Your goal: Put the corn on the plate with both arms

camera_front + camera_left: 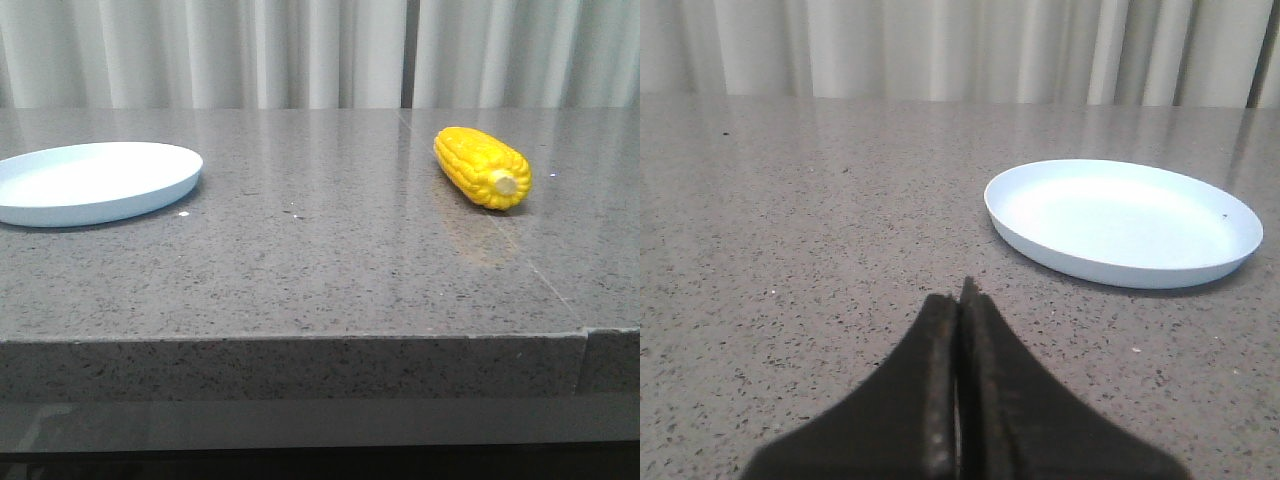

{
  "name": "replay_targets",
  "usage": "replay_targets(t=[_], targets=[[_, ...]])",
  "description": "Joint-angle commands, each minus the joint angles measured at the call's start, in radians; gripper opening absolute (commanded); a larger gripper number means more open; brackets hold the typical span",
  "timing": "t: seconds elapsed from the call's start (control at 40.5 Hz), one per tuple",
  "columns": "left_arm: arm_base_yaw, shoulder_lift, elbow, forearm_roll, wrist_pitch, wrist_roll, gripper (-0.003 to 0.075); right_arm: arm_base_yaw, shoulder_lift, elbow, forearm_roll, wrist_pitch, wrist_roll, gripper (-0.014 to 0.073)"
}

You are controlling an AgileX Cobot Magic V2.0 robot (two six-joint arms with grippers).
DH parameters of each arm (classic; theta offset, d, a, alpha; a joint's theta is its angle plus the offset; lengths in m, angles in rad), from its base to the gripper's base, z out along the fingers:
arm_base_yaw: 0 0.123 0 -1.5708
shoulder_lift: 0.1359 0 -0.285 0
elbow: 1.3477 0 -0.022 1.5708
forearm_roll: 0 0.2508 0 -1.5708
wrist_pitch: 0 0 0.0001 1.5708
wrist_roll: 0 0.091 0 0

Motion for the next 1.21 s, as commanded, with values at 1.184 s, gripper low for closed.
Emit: replay_targets(t=[1.184], targets=[[0.001,-0.018,0.004,-0.007,-0.099,-0.008,-0.002,-0.005,-0.012,-0.016,-0.002,-0.103,-0.01,-0.0067]])
